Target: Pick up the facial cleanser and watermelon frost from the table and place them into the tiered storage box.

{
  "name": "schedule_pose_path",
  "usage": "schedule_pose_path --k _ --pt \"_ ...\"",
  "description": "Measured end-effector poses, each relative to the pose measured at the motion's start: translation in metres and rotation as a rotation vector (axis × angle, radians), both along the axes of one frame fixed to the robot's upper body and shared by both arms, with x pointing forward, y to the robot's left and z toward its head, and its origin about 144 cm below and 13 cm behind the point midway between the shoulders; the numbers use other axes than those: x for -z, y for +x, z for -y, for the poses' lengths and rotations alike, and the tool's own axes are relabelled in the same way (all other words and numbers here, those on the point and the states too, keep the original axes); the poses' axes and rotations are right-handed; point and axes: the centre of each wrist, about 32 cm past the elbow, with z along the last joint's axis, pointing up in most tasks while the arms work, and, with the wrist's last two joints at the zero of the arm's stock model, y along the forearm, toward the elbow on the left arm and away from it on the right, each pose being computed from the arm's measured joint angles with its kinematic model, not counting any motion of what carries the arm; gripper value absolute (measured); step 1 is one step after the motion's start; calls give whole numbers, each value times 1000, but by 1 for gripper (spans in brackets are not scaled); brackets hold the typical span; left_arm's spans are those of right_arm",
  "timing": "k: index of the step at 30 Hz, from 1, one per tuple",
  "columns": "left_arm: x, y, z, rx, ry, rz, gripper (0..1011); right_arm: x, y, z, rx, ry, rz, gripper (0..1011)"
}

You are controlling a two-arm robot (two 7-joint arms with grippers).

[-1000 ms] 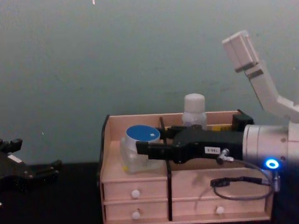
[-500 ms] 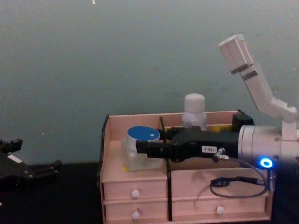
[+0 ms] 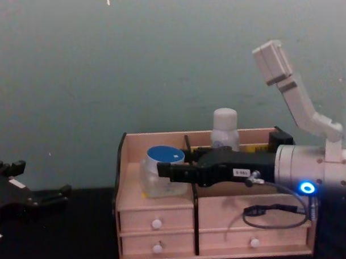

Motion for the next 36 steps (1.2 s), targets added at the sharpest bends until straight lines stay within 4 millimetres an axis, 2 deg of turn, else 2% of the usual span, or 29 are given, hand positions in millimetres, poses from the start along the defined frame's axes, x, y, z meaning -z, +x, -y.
schedule_pose_path --k 9,14,19,22,36 --pt "0 0 0 0 0 0 1001 0 0 0 0 0 1 686" --pt "0 0 0 0 0 0 1001 0 0 0 -1 0 2 798" --pt "0 0 0 0 0 0 1001 0 0 0 0 0 1 953" --pt "0 0 0 0 0 0 1001 0 0 0 0 0 1 1002" --pt "0 0 0 0 0 0 1001 0 -1 0 0 -1 3 1000"
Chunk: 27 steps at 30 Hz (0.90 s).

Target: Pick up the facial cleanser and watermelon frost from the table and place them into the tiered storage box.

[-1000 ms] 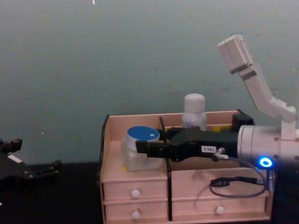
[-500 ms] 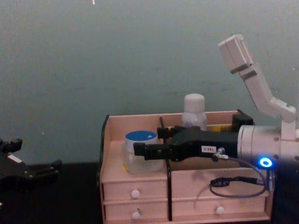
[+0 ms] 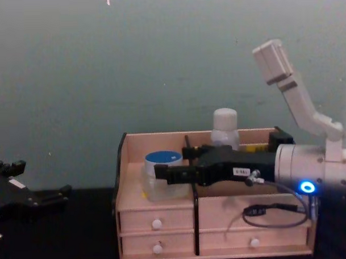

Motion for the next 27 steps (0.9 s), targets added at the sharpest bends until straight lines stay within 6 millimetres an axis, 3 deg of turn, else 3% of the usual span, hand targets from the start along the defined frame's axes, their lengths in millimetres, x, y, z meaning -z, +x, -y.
schedule_pose_path --k 9,14,21,27 --pt "0 0 0 0 0 0 1001 -14 -13 5 37 5 84 1000" --pt "0 0 0 0 0 0 1001 -23 -32 18 44 22 119 1000" --pt "0 0 0 0 0 0 1001 -30 -66 48 53 36 129 1000" --pt "0 0 0 0 0 0 1001 -32 -98 88 137 43 151 1000"
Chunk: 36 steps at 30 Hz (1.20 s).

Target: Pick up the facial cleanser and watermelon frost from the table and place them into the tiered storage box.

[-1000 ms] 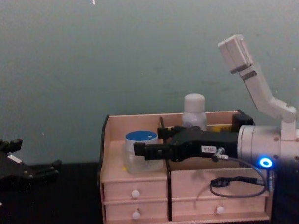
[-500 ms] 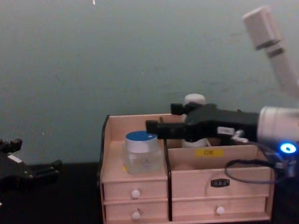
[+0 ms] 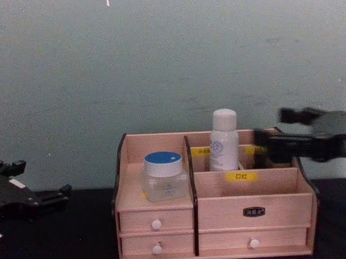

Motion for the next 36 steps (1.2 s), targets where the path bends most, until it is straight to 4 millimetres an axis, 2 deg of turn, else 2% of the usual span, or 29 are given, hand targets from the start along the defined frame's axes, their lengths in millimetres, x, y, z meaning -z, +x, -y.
schedule_pose_path --k 7,8,12,17,21,29,36 --pt "0 0 0 0 0 0 1001 2 -32 37 203 -10 27 1000" --pt "0 0 0 0 0 0 1001 2 -32 37 203 -10 27 1000" --pt "0 0 0 0 0 0 1001 13 -46 44 382 -27 26 1000" --pt "0 0 0 0 0 0 1001 28 -55 38 551 -53 20 1000" --pt "0 0 0 0 0 0 1001 45 -56 24 703 -94 5 1000" --pt "0 0 0 0 0 0 1001 72 -42 0 817 -181 -8 1000" --pt "0 0 0 0 0 0 1001 84 -30 -9 827 -223 -19 1000"
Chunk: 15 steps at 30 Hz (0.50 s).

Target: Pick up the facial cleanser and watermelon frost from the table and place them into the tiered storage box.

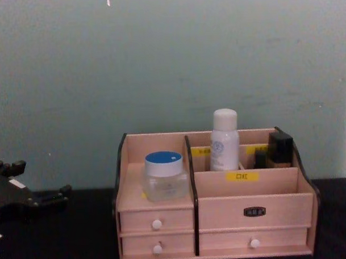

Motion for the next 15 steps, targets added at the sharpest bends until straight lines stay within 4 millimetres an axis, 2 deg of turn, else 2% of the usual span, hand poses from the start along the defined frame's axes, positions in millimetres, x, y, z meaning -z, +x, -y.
schedule_pose_path --k 15 --pt "0 0 0 0 0 0 1001 0 -1 0 -3 -1 0 1000"
